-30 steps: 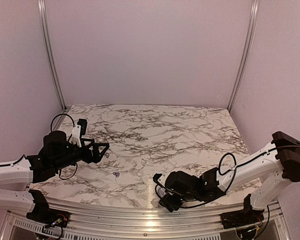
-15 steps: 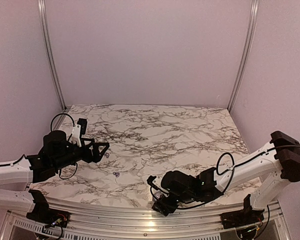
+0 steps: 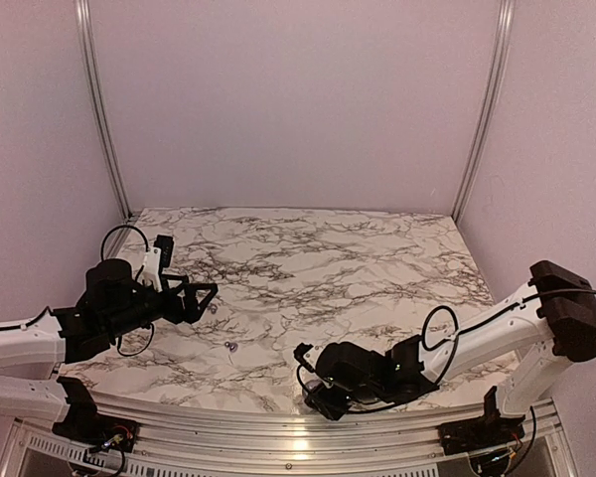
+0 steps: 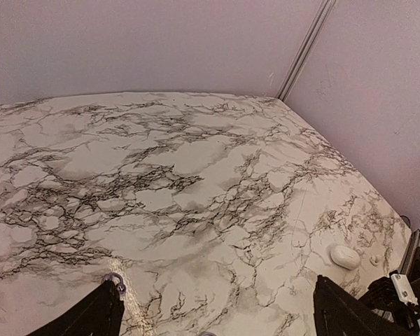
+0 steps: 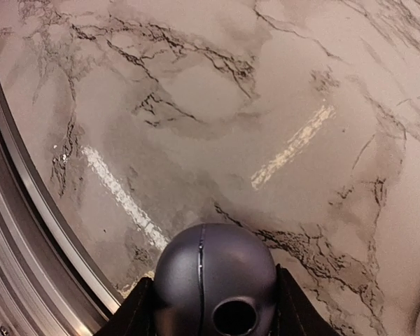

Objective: Insert the wireless bluetooth earbuds into the charging case
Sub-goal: Pick up the charging case from the center of the board, then pass from the right arm to the left

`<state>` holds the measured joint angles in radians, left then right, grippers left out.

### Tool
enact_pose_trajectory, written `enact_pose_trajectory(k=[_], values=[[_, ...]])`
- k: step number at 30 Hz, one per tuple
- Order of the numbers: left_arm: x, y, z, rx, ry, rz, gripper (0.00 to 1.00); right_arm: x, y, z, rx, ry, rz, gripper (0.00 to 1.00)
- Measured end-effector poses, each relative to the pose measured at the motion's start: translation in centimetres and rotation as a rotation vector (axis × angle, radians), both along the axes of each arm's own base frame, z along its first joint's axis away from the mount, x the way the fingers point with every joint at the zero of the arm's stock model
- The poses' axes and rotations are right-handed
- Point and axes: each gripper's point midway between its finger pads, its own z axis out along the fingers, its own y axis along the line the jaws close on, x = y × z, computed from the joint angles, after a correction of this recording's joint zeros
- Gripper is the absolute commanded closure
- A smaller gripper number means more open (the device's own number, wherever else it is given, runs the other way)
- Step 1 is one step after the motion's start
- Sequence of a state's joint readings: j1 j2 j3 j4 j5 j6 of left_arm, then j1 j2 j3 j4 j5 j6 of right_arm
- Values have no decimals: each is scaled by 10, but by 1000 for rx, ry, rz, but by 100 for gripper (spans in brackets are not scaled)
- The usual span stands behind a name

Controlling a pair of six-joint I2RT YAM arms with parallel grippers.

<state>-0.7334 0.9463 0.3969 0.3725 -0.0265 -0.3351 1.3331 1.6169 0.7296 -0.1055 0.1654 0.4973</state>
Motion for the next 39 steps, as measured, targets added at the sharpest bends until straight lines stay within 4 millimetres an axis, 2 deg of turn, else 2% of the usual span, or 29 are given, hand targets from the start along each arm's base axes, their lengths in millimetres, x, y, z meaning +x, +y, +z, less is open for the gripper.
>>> enact_pose_trajectory(k=[7, 10, 14, 20, 24, 26, 30, 35, 39], values=[[-7, -12, 7, -47, 28, -50, 10, 9, -2, 3, -5, -44, -29, 62], [-13, -21, 14, -86, 45, -79, 11, 19, 1, 16, 10, -103, -46, 61], [-21, -31, 22, -140, 77, -105, 13, 38, 19, 60, 124, -227, -73, 62], [-30, -40, 28, -228, 148, -130, 28, 60, 44, 138, 354, -424, -102, 64], [-39, -49, 39, -300, 170, -186, 35, 65, 57, 172, 471, -513, -95, 65], [-45, -54, 45, -328, 174, -223, 37, 66, 62, 183, 512, -542, -88, 65], [-55, -65, 50, -357, 184, -287, 38, 66, 73, 193, 553, -580, -68, 65], [-70, -82, 42, -342, 215, -357, 41, 66, 92, 201, 568, -609, -39, 65], [-77, -91, 39, -326, 223, -389, 43, 65, 97, 208, 582, -624, -32, 65]])
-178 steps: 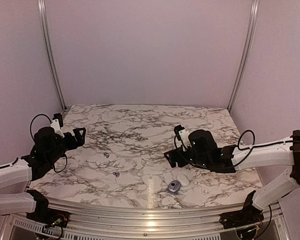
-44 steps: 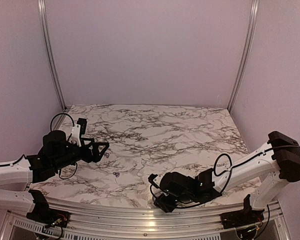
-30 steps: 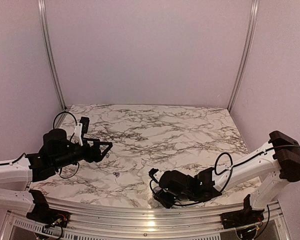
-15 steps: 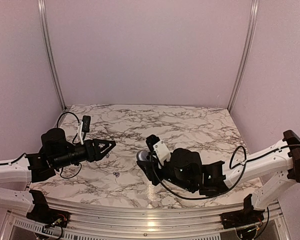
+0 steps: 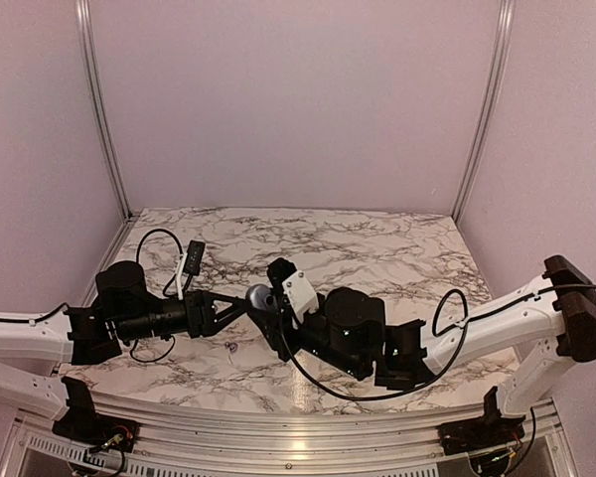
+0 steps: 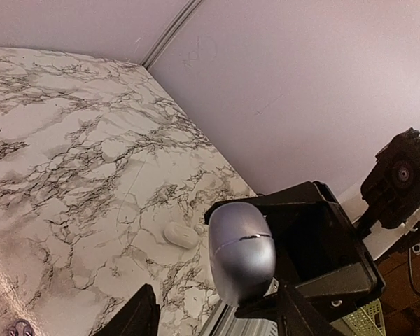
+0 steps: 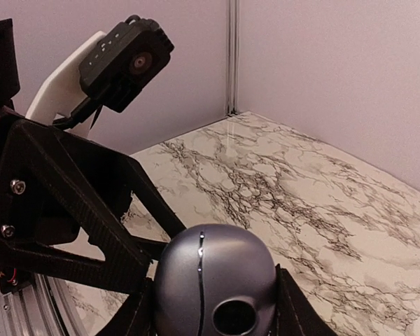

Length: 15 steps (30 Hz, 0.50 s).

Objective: Insert the wireless bluetooth earbuds into the charging case
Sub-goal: Pass from the right arm to the left

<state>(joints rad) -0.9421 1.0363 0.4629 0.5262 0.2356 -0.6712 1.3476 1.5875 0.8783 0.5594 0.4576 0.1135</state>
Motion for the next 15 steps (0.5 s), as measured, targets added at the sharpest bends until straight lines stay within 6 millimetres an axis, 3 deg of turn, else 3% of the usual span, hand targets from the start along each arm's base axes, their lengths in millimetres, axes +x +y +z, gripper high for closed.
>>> enact_pose_trajectory(k=[7, 15], values=[[-7, -11, 10, -12, -27, -28, 45, 0, 7, 2, -6, -14, 7, 65], [-7, -16, 11, -10, -51, -24, 68, -9, 11, 0, -24, -30, 27, 65]])
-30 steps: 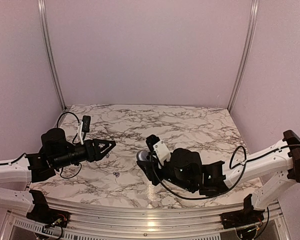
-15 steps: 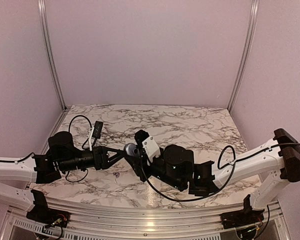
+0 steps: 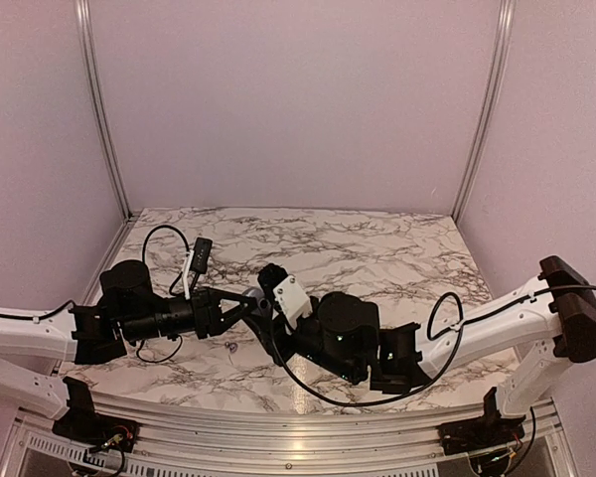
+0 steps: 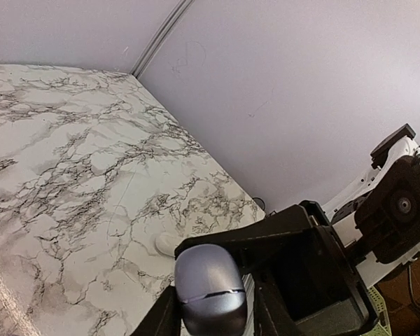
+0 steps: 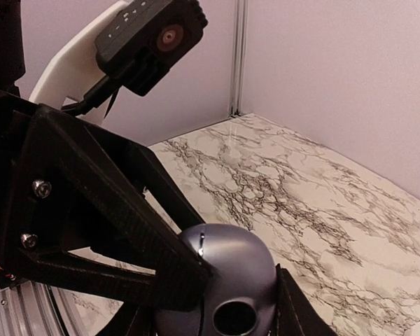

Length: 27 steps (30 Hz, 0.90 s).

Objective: Insert the wireless bluetooth earbuds into the charging case
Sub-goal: Pass from the right arm to the left, then pass from the left arm to the right

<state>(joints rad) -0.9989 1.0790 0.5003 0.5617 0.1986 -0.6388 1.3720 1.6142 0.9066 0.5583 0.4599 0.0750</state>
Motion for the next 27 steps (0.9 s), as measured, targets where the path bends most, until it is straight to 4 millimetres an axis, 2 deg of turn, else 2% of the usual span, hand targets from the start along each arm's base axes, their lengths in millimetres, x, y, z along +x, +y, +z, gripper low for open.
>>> enact_pose_trajectory(k=[5, 8, 9, 12, 15, 20, 27], values=[[5, -2, -1, 4, 3, 22, 82, 2, -2, 1, -4, -9, -20, 61], [6, -3, 0, 4, 2, 24, 91, 3, -3, 1, -9, -17, -26, 46], [6, -3, 0, 4, 3, 24, 92, 3, -3, 1, -10, -19, -27, 36], [5, -3, 1, 2, -3, 19, 94, 4, -4, 1, -9, -16, -32, 17], [4, -4, 1, 6, -13, 15, 94, 1, -4, 1, -11, -14, -24, 5], [3, -5, -3, 24, -30, 7, 94, -6, -13, 7, -30, -7, 17, 2], [-6, -11, -7, 99, -107, -74, 94, -23, -38, 23, -64, 49, 254, 5]])
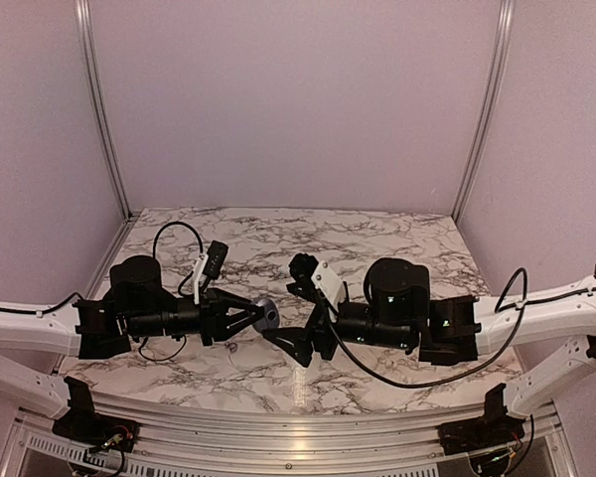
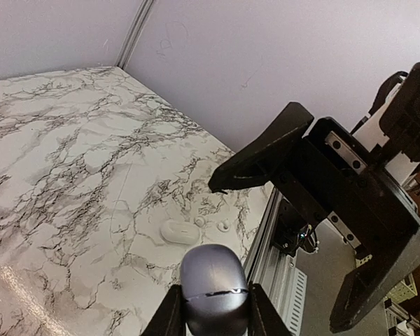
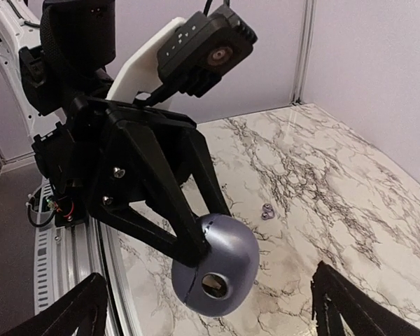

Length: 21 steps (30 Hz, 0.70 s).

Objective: Insert the wireless bluetooth earbuds into the charging case
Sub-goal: Pass from the left arm to the right

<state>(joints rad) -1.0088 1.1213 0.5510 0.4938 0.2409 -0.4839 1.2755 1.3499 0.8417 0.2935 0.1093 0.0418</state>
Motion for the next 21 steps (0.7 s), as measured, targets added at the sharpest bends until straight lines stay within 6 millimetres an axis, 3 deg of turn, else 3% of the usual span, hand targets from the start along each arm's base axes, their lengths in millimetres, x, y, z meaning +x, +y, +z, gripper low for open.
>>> enact_pose_trajectory(k=[10, 15, 21], values=[[-41, -11, -9, 60, -67, -252, 94, -43, -12, -43, -155, 70, 290, 41], [-60, -18, -17, 79, -83, -359, 94, -53, -11, -60, -201, 99, 354, 44], [-73, -19, -21, 94, -106, -428, 95, -58, -9, -76, -234, 132, 391, 58]])
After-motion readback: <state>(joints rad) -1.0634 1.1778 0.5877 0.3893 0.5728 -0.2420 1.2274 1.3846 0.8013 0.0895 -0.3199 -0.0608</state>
